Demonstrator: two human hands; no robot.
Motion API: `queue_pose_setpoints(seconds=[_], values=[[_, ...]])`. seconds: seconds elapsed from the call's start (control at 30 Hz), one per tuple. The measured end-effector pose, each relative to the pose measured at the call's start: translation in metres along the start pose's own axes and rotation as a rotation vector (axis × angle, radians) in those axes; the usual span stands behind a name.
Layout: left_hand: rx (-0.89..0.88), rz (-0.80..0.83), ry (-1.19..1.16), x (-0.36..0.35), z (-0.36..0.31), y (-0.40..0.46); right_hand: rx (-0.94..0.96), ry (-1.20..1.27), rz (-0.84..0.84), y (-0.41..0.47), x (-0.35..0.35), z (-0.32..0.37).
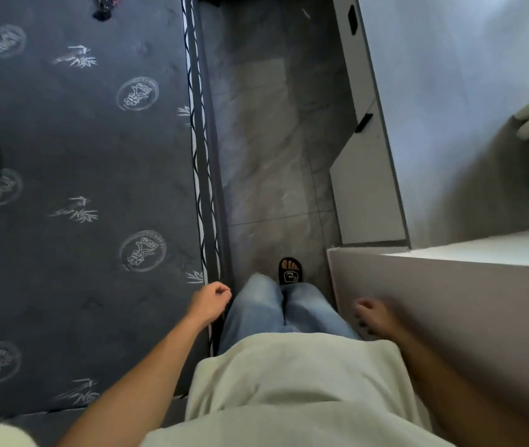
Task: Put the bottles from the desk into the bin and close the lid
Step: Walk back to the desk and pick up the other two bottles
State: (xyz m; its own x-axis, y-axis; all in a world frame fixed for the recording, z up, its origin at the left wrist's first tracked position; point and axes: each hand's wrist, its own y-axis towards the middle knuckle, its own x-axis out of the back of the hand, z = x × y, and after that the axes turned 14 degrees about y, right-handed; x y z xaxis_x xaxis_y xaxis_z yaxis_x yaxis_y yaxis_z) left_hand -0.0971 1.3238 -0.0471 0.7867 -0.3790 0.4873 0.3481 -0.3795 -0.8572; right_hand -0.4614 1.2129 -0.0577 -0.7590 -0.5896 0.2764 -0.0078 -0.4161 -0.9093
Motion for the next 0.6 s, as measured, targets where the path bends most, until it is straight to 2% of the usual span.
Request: queue_pose_setpoints(seconds=[0.13, 0.3, 0.43, 0.6], values=[[0.106, 0.072, 0.015, 0.022, 0.019, 0.004, 0.195, 0.019, -0.047, 0.033, 0.007, 0.134], [0.185, 0.167, 0.070, 0.059, 0.029, 0.026, 0.269, 0.081, -0.033, 0.072, 0.009, 0.253], [0.193, 0.193, 0.057, 0.111, 0.010, 0.062, 0.263, 0.036, -0.049, 0.102, 0.011, 0.309], [0.110, 0.148, 0.040, 0.196, -0.057, 0.125, 0.177, -0.015, -0.081, 0.114, 0.014, 0.331]])
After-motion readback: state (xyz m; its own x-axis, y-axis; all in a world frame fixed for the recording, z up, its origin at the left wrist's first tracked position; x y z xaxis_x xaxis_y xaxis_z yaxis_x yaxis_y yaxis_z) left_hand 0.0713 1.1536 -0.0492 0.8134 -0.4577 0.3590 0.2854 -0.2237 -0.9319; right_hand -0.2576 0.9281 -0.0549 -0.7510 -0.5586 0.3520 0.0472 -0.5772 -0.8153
